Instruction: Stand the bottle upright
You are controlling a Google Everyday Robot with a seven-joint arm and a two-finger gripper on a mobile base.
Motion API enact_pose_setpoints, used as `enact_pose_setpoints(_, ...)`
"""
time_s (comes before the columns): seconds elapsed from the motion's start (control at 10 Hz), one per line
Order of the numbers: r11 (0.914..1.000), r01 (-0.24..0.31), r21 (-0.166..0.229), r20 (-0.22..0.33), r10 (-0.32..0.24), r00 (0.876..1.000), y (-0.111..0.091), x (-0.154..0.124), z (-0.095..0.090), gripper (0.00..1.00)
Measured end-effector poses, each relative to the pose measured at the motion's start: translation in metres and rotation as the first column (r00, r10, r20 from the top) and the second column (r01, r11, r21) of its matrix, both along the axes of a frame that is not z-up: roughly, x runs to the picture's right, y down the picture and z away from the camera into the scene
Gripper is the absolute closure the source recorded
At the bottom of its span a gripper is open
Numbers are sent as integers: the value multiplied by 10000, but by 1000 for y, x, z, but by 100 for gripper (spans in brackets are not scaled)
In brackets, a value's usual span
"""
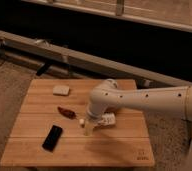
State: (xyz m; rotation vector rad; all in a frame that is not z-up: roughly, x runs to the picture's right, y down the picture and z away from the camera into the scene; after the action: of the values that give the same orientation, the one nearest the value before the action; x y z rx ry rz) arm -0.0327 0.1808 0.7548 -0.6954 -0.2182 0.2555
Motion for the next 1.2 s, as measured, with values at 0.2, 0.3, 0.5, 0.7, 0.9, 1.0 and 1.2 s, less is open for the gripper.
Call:
enact_pose_setpoints(0.2, 9999, 132, 23, -180, -132, 9998, 2, 4, 16, 20)
enact_pose_setpoints(0.3, 9999, 139, 11, -292, -139, 9995, 2, 6, 28, 20)
enact_pose_setpoints(0.5, 9998, 185, 6, -422, -184, 9989, 1, 7, 49, 20)
enact_pose_setpoints(0.7, 9999, 167, 43, -509, -164, 9986, -2, 9, 62, 20)
enact_pose_setpoints(0.9, 9997, 233, 87, -501, -229, 9985, -1, 10, 67, 20)
enact_pose_setpoints(1.0, 9994, 314, 142, -493, -307, 9983, -1, 10, 70, 20)
enact_pose_setpoints(1.2, 9991, 401, 169, -480, -393, 9981, -1, 10, 72, 20)
